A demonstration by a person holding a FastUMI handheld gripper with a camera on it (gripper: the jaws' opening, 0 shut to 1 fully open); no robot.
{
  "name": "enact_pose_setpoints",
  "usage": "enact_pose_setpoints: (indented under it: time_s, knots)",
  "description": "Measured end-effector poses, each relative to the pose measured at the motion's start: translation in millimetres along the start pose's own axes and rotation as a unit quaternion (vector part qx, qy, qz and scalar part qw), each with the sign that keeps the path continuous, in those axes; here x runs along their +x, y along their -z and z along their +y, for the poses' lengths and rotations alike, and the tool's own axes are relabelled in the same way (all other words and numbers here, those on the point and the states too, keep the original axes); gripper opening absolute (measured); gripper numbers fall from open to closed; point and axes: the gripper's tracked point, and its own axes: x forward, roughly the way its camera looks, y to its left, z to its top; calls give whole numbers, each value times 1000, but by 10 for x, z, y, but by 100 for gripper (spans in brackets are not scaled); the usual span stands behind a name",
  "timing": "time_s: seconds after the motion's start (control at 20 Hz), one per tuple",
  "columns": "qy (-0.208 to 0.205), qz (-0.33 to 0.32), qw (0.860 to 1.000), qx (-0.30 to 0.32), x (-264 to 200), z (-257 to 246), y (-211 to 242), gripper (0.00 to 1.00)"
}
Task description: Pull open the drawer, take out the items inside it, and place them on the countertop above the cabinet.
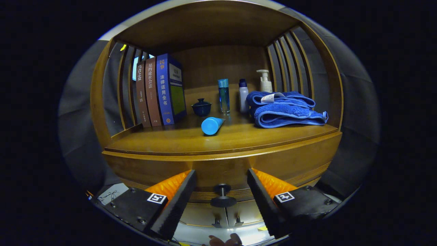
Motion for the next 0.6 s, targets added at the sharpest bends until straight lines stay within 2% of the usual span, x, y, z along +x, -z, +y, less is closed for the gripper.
enact_pose_setpoints:
  time_s: [0.35, 0.6]
  knots:
    - [1, -11, 1000, -2, -161, 19, -147, 100]
    - [-9, -34, 999, 0, -402, 63, -560, 100]
